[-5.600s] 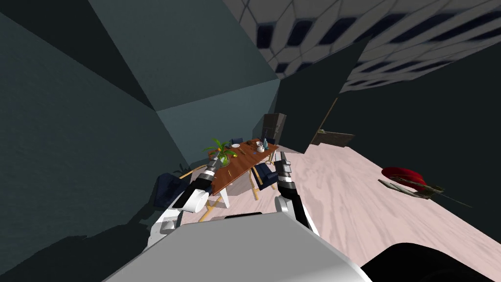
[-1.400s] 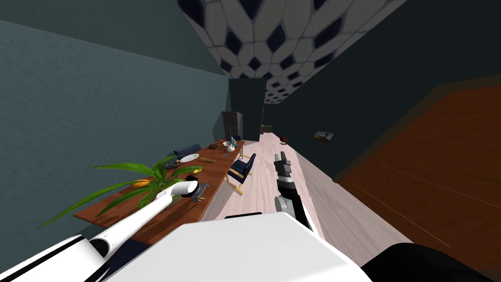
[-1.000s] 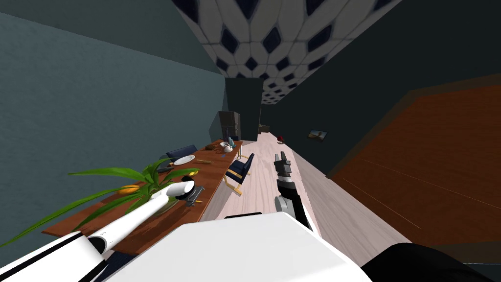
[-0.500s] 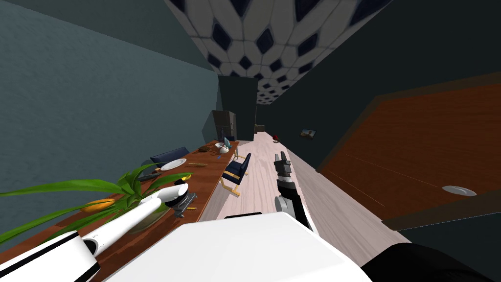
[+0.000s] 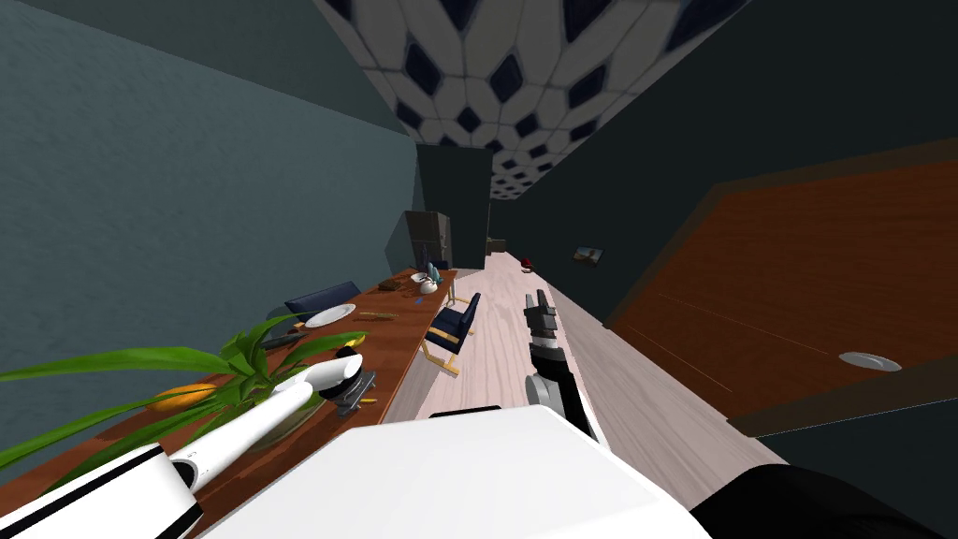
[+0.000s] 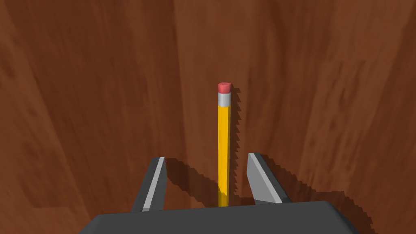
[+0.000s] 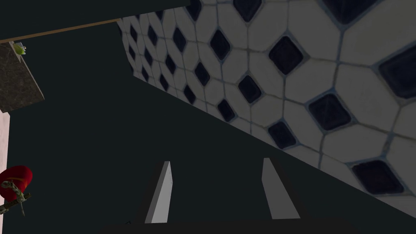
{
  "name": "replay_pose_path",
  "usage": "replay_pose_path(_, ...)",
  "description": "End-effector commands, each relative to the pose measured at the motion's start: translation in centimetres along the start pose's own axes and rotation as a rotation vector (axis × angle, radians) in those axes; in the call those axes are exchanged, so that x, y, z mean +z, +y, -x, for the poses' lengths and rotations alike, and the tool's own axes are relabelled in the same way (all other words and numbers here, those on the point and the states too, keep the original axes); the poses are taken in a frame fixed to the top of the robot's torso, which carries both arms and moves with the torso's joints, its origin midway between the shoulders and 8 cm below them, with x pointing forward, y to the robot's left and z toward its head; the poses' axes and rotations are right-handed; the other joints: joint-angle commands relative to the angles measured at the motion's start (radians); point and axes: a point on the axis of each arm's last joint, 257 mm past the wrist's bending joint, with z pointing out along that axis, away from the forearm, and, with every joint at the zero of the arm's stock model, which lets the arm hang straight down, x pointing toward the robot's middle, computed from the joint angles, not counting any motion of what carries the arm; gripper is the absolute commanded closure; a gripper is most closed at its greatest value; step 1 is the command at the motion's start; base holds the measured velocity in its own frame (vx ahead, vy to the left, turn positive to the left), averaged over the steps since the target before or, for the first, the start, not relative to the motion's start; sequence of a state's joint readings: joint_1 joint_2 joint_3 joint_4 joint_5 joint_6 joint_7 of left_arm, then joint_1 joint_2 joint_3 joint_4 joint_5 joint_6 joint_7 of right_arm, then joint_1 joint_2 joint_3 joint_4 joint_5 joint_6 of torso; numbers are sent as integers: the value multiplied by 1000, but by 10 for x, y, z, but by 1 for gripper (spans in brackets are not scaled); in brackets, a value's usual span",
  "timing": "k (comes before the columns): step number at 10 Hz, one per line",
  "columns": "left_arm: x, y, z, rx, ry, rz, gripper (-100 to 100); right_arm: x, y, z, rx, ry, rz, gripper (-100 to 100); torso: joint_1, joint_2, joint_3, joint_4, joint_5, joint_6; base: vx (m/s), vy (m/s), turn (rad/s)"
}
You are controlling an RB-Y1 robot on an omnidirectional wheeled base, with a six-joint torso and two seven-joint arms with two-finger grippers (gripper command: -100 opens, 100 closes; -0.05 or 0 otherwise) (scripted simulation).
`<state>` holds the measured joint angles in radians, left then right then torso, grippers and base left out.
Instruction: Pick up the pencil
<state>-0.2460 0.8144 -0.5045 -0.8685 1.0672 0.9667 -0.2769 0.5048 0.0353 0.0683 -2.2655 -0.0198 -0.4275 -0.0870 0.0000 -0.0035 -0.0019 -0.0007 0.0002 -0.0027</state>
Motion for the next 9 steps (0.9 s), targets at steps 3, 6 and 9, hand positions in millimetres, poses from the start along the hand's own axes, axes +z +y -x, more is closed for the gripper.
replay_pose_path(3,0,0,0,-1,0,0,100,0,0,0,0,0,0,0,-1,0,0,0,0,0,-1,1,4)
replay_pose_path(6,-10,-3,7,2,0,2,100,0,0,0,0,0,0,0,-1,0,0,0,0,1,-4,-9,8)
replay_pose_path(9,-11,-5,9,4,-1,2,0,0,0,0,0,0,0,0,-2,1,1,0,0,0,-9,-19,14)
